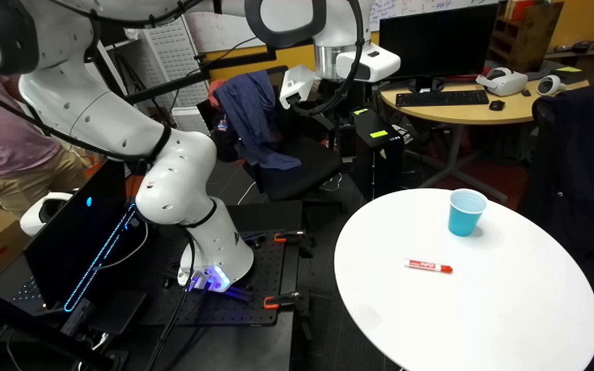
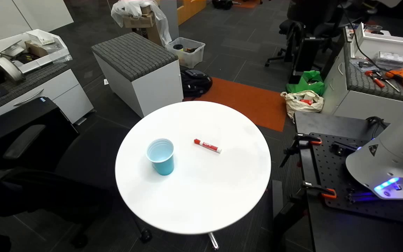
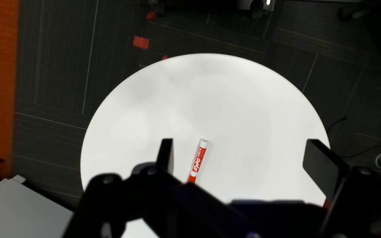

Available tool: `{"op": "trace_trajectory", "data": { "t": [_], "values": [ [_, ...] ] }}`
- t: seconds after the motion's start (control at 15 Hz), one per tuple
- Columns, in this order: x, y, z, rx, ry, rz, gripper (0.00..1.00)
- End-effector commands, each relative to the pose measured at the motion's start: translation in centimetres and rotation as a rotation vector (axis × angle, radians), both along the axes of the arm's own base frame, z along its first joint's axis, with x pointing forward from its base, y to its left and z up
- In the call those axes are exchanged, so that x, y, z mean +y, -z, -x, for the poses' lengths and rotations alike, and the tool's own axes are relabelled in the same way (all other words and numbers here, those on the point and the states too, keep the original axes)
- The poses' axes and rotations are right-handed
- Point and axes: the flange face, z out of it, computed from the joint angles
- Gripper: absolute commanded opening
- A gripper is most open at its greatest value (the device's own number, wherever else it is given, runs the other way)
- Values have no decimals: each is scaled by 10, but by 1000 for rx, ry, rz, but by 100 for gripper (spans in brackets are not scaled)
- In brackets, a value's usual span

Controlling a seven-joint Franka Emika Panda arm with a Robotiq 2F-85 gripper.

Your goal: Put the marker in the cup

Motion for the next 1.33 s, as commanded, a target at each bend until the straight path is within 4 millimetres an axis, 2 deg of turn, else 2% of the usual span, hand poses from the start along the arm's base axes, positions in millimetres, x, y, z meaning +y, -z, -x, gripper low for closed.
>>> {"op": "trace_trajectory", "data": {
  "t": [0.0,0.13,0.47,0.8,1.27],
  "values": [
    [0,-1,0,1,0,0,100],
    [0,-1,0,1,0,0,100],
    [9,5,-17,-30,1,20,100],
    [7,10,-53,-135,28,25,100],
    [-7,57,-112,-146,166,29,100]
  ]
}}
